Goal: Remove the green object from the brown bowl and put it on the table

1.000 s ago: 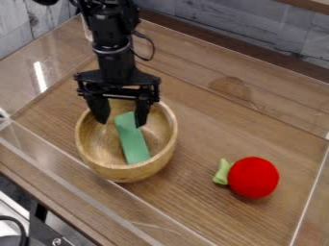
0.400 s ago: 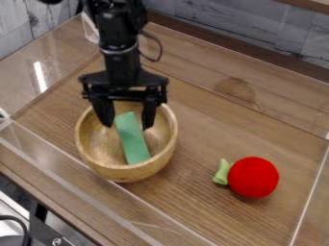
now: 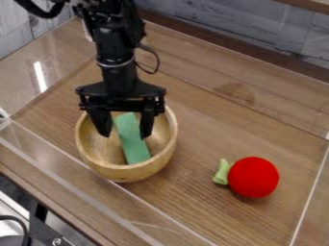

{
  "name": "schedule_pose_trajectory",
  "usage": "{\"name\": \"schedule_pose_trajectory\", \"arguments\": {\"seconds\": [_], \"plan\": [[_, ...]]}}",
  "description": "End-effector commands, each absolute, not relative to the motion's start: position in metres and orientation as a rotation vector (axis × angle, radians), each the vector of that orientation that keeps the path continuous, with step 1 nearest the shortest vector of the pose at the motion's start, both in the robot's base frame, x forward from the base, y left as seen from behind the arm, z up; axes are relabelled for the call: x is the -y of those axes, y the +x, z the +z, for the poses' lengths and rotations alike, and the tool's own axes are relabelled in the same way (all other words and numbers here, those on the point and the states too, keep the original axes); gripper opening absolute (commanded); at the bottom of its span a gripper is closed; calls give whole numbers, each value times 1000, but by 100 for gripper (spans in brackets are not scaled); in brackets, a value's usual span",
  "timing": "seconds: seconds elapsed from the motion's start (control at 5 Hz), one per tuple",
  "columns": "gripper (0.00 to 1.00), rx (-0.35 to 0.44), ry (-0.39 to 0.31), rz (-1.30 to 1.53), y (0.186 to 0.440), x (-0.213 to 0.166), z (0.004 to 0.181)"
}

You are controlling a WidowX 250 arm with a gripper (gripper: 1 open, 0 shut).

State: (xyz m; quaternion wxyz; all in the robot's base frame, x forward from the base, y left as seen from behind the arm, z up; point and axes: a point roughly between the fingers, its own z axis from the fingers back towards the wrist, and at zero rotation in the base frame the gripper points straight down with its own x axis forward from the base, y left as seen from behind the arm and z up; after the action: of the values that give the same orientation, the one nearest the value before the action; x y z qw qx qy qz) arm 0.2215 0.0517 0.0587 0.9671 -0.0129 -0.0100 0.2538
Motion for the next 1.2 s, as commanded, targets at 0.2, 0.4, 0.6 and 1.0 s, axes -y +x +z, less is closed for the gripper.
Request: {"name": "schedule_pose_trajectory", "arguments": {"seconds": [0.2,0.4,0.6,1.0], "plan": [[100,72,-14,522,226,-52,75],[100,73,-7,543,225,-50,76],[100,70,2,518,223,-54,71],[100,67,20,494,228,-53,52]]}}
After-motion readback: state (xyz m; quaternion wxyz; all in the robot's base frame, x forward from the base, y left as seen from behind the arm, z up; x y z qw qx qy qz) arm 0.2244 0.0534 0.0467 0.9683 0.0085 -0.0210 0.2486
